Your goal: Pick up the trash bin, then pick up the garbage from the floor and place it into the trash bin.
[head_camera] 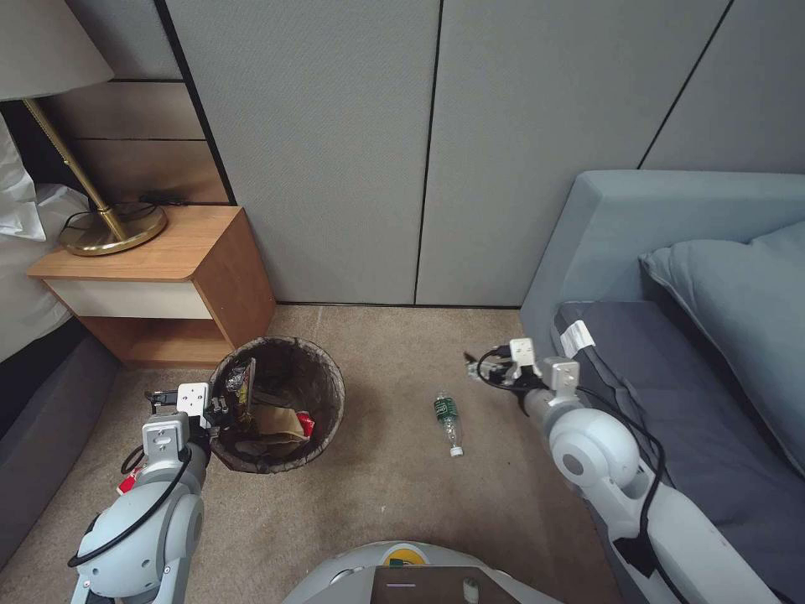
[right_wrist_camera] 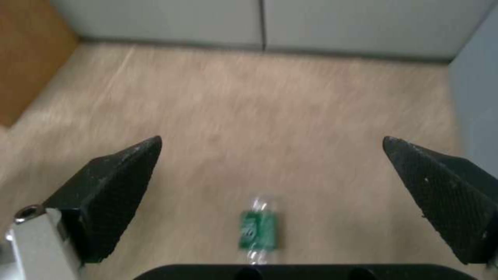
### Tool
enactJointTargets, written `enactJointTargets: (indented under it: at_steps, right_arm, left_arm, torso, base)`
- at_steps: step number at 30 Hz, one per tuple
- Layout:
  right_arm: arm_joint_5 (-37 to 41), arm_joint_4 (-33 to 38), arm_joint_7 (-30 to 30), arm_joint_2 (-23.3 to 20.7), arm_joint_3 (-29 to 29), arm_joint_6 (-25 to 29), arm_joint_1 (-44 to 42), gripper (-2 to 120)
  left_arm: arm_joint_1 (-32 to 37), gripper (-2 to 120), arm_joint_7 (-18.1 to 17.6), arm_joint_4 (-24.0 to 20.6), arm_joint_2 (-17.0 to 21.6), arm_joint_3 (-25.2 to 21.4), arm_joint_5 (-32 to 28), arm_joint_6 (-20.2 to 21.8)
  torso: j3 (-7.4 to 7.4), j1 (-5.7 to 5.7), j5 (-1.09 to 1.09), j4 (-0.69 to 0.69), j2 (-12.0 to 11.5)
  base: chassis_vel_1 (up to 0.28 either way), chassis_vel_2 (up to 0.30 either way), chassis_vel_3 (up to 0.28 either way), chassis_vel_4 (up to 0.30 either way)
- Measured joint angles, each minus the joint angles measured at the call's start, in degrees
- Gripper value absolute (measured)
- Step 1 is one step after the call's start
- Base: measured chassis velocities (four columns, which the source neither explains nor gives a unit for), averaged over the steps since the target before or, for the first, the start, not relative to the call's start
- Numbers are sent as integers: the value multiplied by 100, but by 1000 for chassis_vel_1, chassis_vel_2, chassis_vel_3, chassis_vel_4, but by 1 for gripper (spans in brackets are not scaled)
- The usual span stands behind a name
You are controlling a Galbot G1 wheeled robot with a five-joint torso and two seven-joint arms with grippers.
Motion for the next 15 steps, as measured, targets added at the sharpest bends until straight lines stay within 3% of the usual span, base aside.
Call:
enactJointTargets:
  at_steps: [4, 15]
  right_arm:
    - [907, -605, 171, -52, -408, -404, 681, 100]
    - [952, -2247, 115, 288, -1350, -419, 1583, 100]
  left_arm:
    - [7, 4, -3, 0, -26, 56, 48, 0]
    - [84, 4, -6, -40, -65, 47, 104, 0]
  torso:
    - [0, 0, -1, 1, 0]
    - [0, 0, -2, 0, 0]
  base:
    - [0, 0, 0, 0]
    - [0, 0, 0, 0]
